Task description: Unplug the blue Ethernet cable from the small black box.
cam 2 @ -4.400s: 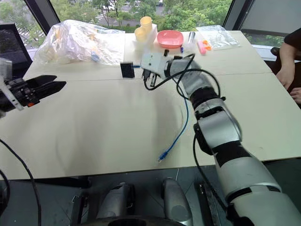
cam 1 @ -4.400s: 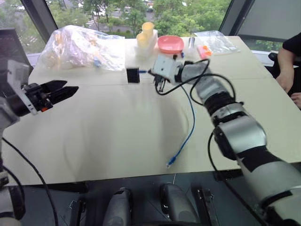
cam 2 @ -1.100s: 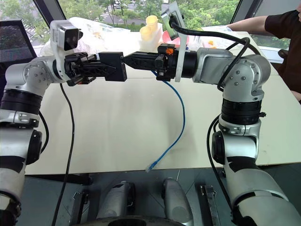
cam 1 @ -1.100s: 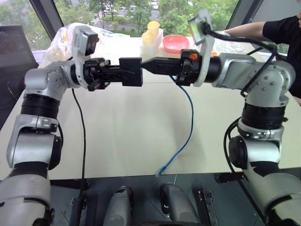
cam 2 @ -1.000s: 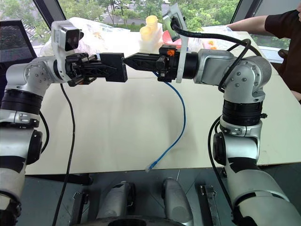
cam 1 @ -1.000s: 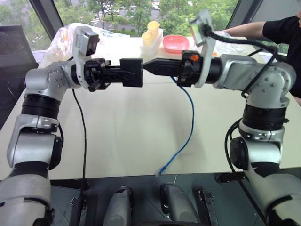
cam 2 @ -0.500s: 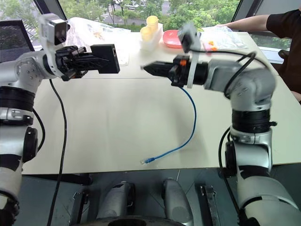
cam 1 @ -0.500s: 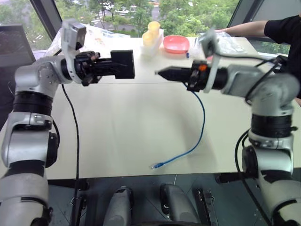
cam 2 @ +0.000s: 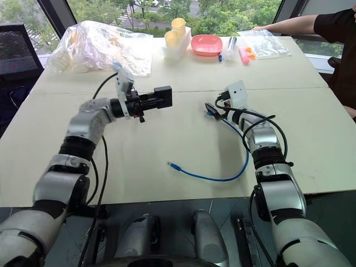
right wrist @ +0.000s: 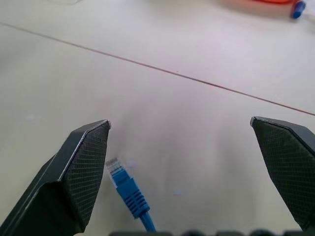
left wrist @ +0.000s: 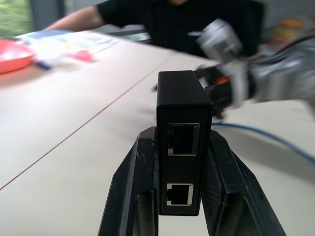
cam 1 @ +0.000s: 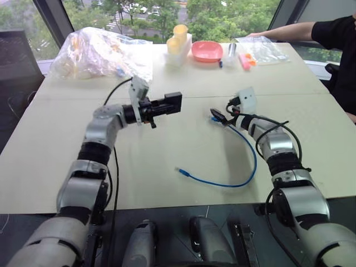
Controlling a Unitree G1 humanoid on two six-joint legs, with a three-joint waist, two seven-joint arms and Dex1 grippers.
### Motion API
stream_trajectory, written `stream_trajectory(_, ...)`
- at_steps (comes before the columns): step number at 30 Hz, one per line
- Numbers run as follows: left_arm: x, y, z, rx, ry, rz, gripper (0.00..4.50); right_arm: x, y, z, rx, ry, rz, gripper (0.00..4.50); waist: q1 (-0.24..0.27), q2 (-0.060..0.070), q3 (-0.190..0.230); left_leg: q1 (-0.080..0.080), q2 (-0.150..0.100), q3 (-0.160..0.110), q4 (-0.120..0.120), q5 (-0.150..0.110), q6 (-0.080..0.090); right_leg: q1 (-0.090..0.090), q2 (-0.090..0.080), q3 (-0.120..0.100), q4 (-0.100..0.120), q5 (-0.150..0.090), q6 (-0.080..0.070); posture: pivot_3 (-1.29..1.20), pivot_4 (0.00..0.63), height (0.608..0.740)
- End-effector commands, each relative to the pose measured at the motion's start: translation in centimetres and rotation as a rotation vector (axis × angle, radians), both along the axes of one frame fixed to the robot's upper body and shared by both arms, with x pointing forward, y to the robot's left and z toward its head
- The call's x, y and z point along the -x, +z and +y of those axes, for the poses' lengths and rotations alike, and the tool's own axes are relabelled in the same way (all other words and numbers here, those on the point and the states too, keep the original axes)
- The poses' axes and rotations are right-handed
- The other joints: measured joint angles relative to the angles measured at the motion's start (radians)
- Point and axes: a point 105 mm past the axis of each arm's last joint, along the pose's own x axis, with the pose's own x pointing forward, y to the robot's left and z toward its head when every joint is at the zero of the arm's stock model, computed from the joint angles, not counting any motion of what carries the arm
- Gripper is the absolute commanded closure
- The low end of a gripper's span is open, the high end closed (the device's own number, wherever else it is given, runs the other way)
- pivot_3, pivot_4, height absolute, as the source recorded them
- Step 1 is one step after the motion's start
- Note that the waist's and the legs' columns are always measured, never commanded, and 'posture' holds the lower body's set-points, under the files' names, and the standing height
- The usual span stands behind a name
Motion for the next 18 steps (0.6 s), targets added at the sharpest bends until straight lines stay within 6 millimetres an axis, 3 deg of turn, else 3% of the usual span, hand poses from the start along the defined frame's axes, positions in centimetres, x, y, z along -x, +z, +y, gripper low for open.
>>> stream_trajectory(1,-1.4,-1.4,-1.2,0.004,0.140,-0.039,3.99,1.5,3.5,0.8,-0.076,0.016,-0.134,0.02,0.008,0.000,0.000,0.000,0.000,0.000,0.000,0.000,0.000,0.000,0.000,0.000,0.000,0.000,0.000,0.00,0.150,0.740)
stream_trajectory(5,-2.4,-3.3,-1.8,-0.012,0.241,-0.016,3.99,3.2,4.1,1.1,-0.124,-0.014,-0.156,0.02,0.023,0.000,0.000,0.000,-0.001,0.000,0.001,0.000,0.000,0.001,-0.001,0.000,-0.001,0.000,0.001,0.00,0.150,0.740)
stream_trajectory(7,-2.4,-3.9,-2.2,-0.025,0.228,0.000,2.96,3.6,4.2,1.4,-0.165,-0.019,-0.142,0.00,0.023,0.000,0.000,0.000,-0.001,0.000,0.001,0.000,0.000,0.001,-0.001,0.000,-0.001,0.000,0.001,0.00,0.150,0.740)
stream_trajectory(12,-2.9,-3.6,-1.9,-0.047,0.259,-0.025,1.62,4.1,4.2,1.9,-0.160,-0.010,-0.134,0.00,0.025,0.000,0.000,0.000,-0.001,0.000,0.002,0.000,0.000,0.002,0.000,0.000,-0.001,0.000,0.001,0.00,0.150,0.740)
stream_trajectory(15,-3.2,-3.0,-1.2,-0.047,0.283,-0.038,0.96,4.1,4.3,1.8,-0.157,-0.015,-0.137,0.00,0.025,0.000,0.000,0.000,-0.001,0.000,0.002,0.000,0.000,0.003,0.000,0.000,-0.001,0.000,0.001,0.00,0.150,0.740)
stream_trajectory(18,-3.4,-1.9,0.3,-0.026,0.301,-0.068,0.96,4.3,4.3,1.8,-0.140,-0.019,-0.149,0.00,0.022,0.000,0.000,0.001,-0.001,0.000,0.002,0.000,0.000,0.003,0.000,0.000,-0.001,0.000,0.001,0.00,0.150,0.740)
